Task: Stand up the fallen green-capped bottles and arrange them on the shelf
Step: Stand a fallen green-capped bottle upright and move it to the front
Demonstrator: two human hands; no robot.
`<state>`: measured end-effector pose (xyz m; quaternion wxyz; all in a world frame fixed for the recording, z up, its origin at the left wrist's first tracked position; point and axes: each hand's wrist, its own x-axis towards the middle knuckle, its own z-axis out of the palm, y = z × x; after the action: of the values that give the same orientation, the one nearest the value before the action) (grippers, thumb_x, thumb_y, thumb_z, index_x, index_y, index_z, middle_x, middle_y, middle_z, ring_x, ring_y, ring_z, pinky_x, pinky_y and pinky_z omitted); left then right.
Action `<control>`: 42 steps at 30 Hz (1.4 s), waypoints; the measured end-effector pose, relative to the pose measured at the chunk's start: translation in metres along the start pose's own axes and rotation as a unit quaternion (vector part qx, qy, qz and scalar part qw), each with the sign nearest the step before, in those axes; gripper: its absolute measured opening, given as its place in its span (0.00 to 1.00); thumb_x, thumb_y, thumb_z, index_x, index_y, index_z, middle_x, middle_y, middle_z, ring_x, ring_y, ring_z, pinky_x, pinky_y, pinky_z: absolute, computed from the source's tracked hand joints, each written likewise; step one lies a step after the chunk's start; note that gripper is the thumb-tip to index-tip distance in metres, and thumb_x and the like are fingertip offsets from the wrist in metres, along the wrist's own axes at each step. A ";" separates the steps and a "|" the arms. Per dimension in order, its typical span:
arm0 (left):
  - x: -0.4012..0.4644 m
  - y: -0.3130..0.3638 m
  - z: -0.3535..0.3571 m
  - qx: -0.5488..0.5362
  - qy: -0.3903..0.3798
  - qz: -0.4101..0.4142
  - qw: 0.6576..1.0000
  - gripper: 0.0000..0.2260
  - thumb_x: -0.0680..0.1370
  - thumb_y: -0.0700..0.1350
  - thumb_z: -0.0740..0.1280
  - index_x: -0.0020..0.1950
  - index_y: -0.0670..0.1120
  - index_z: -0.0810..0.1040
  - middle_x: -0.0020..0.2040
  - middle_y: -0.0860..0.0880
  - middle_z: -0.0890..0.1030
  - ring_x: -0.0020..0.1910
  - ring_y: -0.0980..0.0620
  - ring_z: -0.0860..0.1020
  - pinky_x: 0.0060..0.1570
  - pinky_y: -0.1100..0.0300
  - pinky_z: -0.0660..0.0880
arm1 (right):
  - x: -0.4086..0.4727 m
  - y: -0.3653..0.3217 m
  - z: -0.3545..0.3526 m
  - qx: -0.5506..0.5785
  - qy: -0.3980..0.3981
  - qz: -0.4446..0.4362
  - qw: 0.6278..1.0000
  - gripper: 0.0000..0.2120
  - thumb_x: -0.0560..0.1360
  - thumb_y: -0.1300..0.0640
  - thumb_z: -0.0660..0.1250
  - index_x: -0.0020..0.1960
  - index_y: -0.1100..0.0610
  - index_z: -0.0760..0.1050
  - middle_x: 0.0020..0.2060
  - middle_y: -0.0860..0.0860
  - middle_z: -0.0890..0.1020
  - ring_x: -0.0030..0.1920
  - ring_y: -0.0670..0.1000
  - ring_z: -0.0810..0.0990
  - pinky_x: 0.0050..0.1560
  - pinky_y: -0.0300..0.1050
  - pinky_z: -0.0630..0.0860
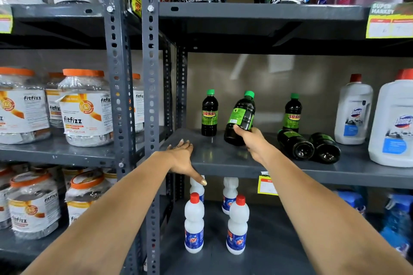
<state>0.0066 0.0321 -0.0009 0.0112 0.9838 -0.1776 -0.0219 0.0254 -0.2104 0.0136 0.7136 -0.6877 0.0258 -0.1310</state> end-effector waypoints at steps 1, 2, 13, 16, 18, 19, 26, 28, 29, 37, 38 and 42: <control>-0.001 0.000 0.001 -0.006 0.001 0.001 1.000 0.66 0.58 0.77 0.70 0.81 0.43 0.42 0.82 0.46 0.42 0.79 0.46 0.39 0.77 0.43 0.42 | 0.000 0.004 0.005 -0.008 0.003 -0.013 1.000 0.27 0.72 0.55 0.74 0.68 0.59 0.69 0.60 0.52 0.80 0.60 0.53 0.77 0.59 0.47 0.70; -0.002 0.001 0.002 -0.010 0.001 0.002 1.000 0.66 0.58 0.77 0.70 0.81 0.43 0.43 0.82 0.46 0.43 0.80 0.46 0.41 0.77 0.43 0.44 | -0.001 0.008 0.007 -0.024 0.005 -0.020 0.999 0.28 0.72 0.57 0.74 0.68 0.59 0.67 0.61 0.51 0.79 0.60 0.52 0.76 0.60 0.47 0.69; -0.001 0.002 0.003 -0.009 0.032 -0.001 0.999 0.64 0.58 0.76 0.71 0.80 0.42 0.48 0.82 0.45 0.50 0.80 0.45 0.50 0.77 0.45 0.49 | 0.008 0.015 0.037 -0.205 -0.057 -0.064 0.975 0.31 0.72 0.57 0.74 0.68 0.59 0.60 0.60 0.54 0.76 0.61 0.53 0.74 0.60 0.47 0.70; 0.001 0.001 0.005 -0.007 0.033 -0.004 0.999 0.65 0.57 0.77 0.71 0.80 0.42 0.48 0.82 0.45 0.50 0.80 0.45 0.50 0.77 0.45 0.50 | 0.010 0.012 0.042 -0.187 -0.078 -0.047 0.978 0.30 0.73 0.60 0.73 0.68 0.59 0.62 0.59 0.52 0.76 0.59 0.51 0.73 0.59 0.46 0.68; 0.003 0.000 0.006 -0.005 0.034 -0.004 0.999 0.66 0.56 0.78 0.70 0.81 0.43 0.47 0.82 0.45 0.49 0.80 0.45 0.50 0.77 0.46 0.50 | 0.016 0.011 0.043 -0.149 -0.087 -0.028 0.985 0.27 0.72 0.65 0.71 0.68 0.60 0.65 0.62 0.55 0.78 0.63 0.53 0.74 0.63 0.47 0.68; 0.004 0.000 0.006 -0.005 0.035 -0.003 0.999 0.66 0.55 0.78 0.70 0.81 0.43 0.47 0.82 0.45 0.49 0.80 0.45 0.50 0.77 0.46 0.50 | 0.018 0.012 0.043 -0.137 -0.084 -0.027 0.987 0.26 0.72 0.67 0.71 0.68 0.60 0.67 0.63 0.56 0.78 0.64 0.54 0.74 0.63 0.47 0.68; 0.003 0.000 0.005 0.000 0.039 0.001 0.999 0.65 0.56 0.78 0.70 0.80 0.43 0.50 0.81 0.45 0.53 0.79 0.44 0.54 0.76 0.45 0.53 | 0.017 0.014 0.046 -0.114 -0.073 -0.056 0.989 0.33 0.66 0.62 0.78 0.66 0.59 0.67 0.56 0.52 0.79 0.57 0.51 0.76 0.57 0.44 0.69; 0.002 0.000 0.006 0.002 0.042 0.002 0.999 0.64 0.56 0.78 0.70 0.80 0.43 0.51 0.81 0.45 0.54 0.79 0.44 0.54 0.76 0.45 0.53 | 0.020 0.015 0.044 -0.075 -0.078 -0.046 0.993 0.33 0.68 0.66 0.75 0.69 0.59 0.67 0.62 0.55 0.79 0.62 0.53 0.76 0.63 0.48 0.70; 0.002 0.000 0.006 0.003 0.043 0.002 0.999 0.64 0.56 0.78 0.70 0.80 0.43 0.51 0.81 0.45 0.53 0.79 0.44 0.54 0.76 0.46 0.52 | 0.020 0.016 0.044 -0.070 -0.075 -0.047 0.994 0.33 0.68 0.66 0.75 0.70 0.59 0.67 0.62 0.55 0.79 0.62 0.53 0.76 0.65 0.49 0.70; 0.003 -0.001 0.006 0.005 0.043 0.000 0.999 0.66 0.54 0.79 0.69 0.80 0.43 0.51 0.81 0.45 0.54 0.79 0.43 0.55 0.76 0.46 0.55 | 0.019 0.011 0.047 -0.079 -0.106 -0.043 0.990 0.32 0.70 0.70 0.69 0.72 0.59 0.65 0.60 0.53 0.79 0.61 0.53 0.76 0.61 0.45 0.69; 0.003 0.000 0.006 0.007 0.045 0.001 0.999 0.66 0.54 0.79 0.69 0.80 0.43 0.52 0.81 0.44 0.55 0.78 0.43 0.57 0.75 0.46 0.56 | 0.018 0.012 0.049 -0.092 -0.102 -0.046 0.990 0.32 0.70 0.69 0.71 0.71 0.59 0.66 0.59 0.53 0.79 0.61 0.53 0.76 0.61 0.45 0.69; 0.003 0.000 0.005 0.006 0.049 0.000 0.999 0.65 0.54 0.79 0.70 0.79 0.42 0.54 0.80 0.44 0.58 0.77 0.42 0.60 0.74 0.46 0.59 | 0.018 0.012 0.056 -0.107 -0.106 -0.053 0.987 0.36 0.68 0.68 0.74 0.71 0.58 0.63 0.61 0.53 0.78 0.63 0.52 0.75 0.66 0.45 0.67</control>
<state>0.0089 0.0308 -0.0063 0.0136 0.9838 -0.1766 0.0272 0.0573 -0.1596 0.0069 0.6269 -0.7702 -0.0732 -0.0915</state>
